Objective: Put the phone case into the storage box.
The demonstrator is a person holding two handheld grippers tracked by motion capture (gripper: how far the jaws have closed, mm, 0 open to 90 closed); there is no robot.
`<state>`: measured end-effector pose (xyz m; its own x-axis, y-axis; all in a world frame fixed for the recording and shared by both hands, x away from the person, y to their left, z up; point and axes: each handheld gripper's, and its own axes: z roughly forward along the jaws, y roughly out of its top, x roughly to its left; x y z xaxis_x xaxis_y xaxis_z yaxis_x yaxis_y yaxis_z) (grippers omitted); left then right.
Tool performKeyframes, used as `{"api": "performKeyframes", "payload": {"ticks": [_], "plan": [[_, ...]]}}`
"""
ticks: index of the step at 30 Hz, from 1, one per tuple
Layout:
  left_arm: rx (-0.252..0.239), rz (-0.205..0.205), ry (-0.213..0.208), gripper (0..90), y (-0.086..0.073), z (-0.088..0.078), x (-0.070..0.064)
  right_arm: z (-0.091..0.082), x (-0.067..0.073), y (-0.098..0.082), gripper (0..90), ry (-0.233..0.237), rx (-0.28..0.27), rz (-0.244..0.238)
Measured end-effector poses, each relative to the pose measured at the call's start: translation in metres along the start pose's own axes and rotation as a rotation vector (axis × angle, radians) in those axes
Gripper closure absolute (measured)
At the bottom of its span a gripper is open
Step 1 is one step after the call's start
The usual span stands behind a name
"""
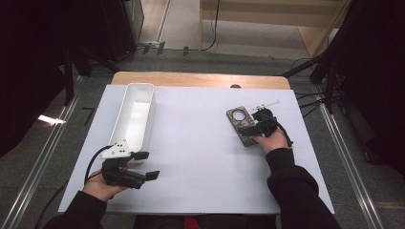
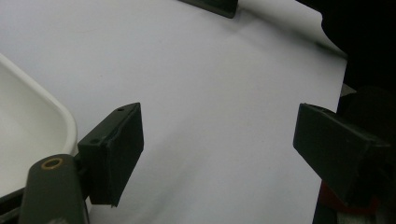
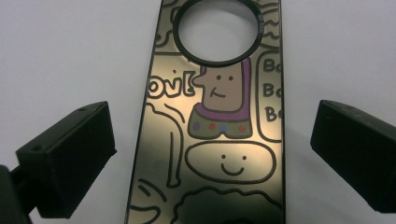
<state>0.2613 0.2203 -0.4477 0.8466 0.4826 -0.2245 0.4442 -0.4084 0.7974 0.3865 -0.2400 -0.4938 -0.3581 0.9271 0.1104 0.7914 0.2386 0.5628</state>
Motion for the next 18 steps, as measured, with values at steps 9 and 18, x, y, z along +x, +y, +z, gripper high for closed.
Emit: {"api": "performKeyframes", "payload": {"ticks": [9, 18], "plan": [[0.001, 0.000, 0.000, 15.8, 0.000, 0.000, 0.000, 0.006, 0.001, -0.001, 0.0, 0.001, 0.034, -0.003], [0.000, 0.000, 0.000, 15.8, 0.000, 0.000, 0.000, 0.012, 0.003, -0.001, 0.0, -0.015, 0.062, -0.013]]}}
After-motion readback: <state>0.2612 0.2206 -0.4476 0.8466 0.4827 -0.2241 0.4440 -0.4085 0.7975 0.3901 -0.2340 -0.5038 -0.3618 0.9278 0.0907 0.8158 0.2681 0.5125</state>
